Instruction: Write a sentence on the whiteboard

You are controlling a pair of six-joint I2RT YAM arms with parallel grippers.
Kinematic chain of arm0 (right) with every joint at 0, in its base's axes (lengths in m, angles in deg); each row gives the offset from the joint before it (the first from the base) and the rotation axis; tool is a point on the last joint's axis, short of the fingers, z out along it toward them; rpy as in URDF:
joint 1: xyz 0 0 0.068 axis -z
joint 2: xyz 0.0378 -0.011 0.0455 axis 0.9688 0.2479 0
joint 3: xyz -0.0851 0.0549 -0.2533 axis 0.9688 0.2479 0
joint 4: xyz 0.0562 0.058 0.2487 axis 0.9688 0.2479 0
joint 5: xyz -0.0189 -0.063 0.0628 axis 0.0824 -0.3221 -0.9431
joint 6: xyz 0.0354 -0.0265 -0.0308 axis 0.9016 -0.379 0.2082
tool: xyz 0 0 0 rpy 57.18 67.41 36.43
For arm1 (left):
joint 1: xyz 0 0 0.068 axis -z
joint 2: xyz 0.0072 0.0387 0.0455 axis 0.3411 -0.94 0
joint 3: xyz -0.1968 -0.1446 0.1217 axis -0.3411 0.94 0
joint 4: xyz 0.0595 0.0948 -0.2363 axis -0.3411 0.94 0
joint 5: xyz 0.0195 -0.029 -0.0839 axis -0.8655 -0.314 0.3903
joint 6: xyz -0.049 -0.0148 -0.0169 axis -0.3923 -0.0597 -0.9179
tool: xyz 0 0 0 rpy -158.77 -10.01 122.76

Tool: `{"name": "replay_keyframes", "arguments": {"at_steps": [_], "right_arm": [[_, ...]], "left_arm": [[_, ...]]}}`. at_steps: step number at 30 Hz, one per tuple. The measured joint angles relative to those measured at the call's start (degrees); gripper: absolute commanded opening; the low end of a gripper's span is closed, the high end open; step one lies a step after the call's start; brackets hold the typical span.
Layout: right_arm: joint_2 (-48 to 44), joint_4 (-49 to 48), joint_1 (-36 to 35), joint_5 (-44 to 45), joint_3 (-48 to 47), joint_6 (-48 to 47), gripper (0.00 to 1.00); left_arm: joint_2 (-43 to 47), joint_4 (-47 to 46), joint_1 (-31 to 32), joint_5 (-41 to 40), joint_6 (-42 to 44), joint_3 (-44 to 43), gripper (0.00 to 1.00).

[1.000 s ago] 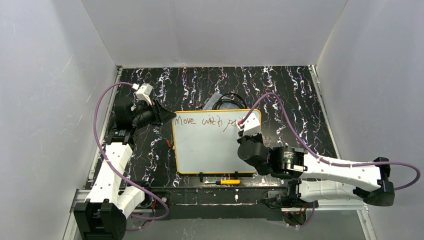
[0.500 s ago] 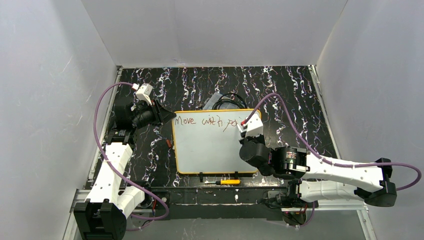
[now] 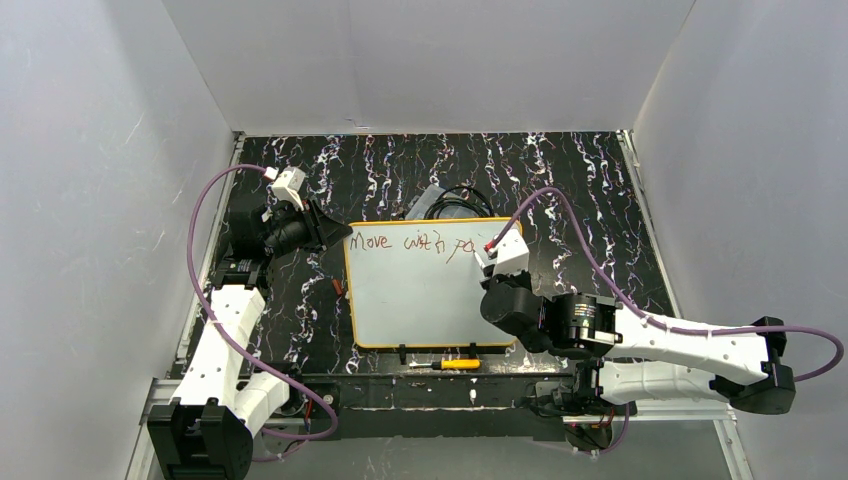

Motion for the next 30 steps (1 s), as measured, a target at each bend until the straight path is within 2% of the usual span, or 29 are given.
{"name": "replay_keyframes", "arguments": {"at_steps": [18,26,30], "right_arm": [[-0.92,1.92,0.0,-0.17,0.0,1.33,0.01],[-7.1,0.07,0.0,-1.55,0.04,-1.75,0.01],[-7.3,-0.07,0.0,-0.83,0.04,-2.29,0.01]], "left_arm": [[0.5,0.7,0.0,-0.07,0.15,0.0,0.19],[1.03,1.09,0.0,-0.13,0.37,0.0,0.19],[1.09,1.14,0.0,-0.13,0.39,0.0,0.19]]}}
